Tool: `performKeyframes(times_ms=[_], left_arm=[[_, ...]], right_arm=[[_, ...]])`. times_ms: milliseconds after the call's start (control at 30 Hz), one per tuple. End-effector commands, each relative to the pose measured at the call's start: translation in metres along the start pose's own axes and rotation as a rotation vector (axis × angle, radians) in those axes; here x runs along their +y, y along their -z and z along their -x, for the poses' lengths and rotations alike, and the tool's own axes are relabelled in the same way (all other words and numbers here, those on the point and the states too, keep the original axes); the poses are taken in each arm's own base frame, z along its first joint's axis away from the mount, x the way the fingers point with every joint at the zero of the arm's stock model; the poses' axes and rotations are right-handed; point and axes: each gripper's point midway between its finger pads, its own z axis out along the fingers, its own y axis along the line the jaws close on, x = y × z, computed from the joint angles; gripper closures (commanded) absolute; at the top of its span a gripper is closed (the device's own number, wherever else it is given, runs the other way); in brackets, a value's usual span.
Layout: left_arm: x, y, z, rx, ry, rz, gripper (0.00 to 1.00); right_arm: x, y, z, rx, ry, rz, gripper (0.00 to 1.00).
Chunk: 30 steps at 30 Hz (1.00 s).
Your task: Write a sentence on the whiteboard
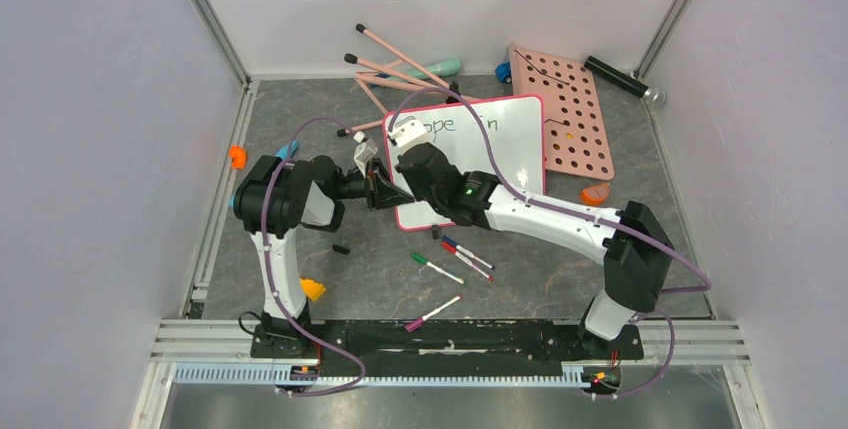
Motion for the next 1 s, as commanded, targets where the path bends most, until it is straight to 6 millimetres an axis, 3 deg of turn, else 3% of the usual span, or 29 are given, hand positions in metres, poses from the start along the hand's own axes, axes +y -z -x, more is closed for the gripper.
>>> performKeyframes(times_ms=[0,500,800,967], left_arm=[[-0.009,-0.002,-0.003,0.029,-0.159,-0.084,0.79],[-0.009,-0.002,-0.003,0.029,-0.157,-0.083,0.79],[-0.009,-0.002,-0.003,0.030,-0.156,-0.085,0.79],[-0.009,-0.002,-0.003,0.030,-0.154,-0.085,0.79]], right_arm=[[-0.013,0.006,0.008,-0.019,0.000,-0.062,1.00],[-0.013,0.008,-0.016,0.022,0.004,-0.041,1.00],[0.007,0.003,0.007,-0.027,-0.016,0.040,1.00],[0.007,0.008,0.021,-0.057,-0.023,0.055,1.00]])
